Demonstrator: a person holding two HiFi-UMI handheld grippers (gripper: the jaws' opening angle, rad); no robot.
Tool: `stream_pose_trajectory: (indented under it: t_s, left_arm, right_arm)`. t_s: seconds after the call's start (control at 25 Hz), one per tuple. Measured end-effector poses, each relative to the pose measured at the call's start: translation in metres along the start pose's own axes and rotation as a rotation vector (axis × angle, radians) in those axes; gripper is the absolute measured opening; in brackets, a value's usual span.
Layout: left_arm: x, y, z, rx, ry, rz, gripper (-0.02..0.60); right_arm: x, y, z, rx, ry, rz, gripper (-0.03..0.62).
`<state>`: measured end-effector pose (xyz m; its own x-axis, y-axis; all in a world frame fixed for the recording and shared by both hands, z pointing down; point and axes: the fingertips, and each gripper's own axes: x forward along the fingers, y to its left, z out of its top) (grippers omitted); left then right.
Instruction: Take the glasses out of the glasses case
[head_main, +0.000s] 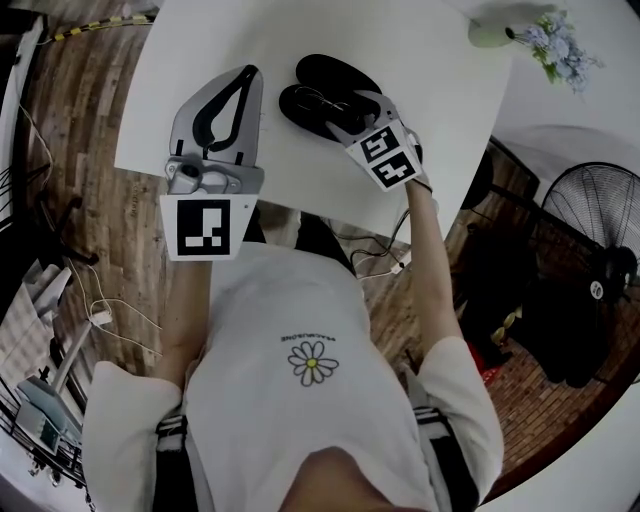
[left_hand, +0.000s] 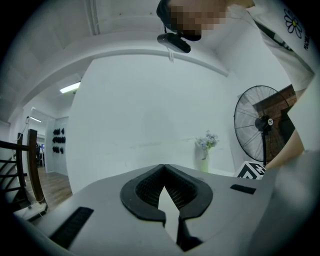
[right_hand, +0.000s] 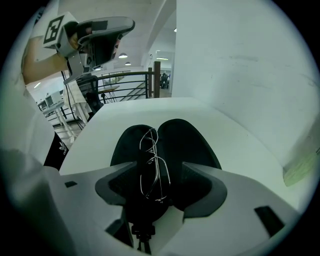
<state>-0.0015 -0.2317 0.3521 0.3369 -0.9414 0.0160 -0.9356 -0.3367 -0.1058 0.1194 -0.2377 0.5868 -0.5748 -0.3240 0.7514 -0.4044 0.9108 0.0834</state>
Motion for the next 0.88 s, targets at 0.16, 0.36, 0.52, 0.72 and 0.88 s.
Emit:
stream_pose_trajectory:
  t_s: [0.16,0.36,0.52,0.72,0.88]
  left_arm:
    - [0.001,-0.001,-0.002,0.002,0.008,-0.004,0.017]
    - [-0.001,-0.003,-0.001,-0.005,0.005,-0.003,0.017]
    - [-0.004,-0.002,-0.003,-0.005,0.012,0.000,0.017]
    - [-0.006,0.003,-0.002,0.001,0.011,0.007,0.017]
    - [-0.007,0.000,0.000,0.009,0.006,-0.002,0.017]
  right_arm:
    - [0.001,0.008,0.000,-0.021,0.008,0.009,0.216]
    - [-0.002,0.000,0.001,-0.099,0.025,-0.048,0.130]
    - [-0.002,-0.001,0.003,-0.091,0.023,-0.045,0.120]
    - [-0.004,0.000,0.006,-0.102,0.018,-0.053,0.109]
    - [-0.009,-0.001,0.006,-0.106,0.015,-0.056,0.092]
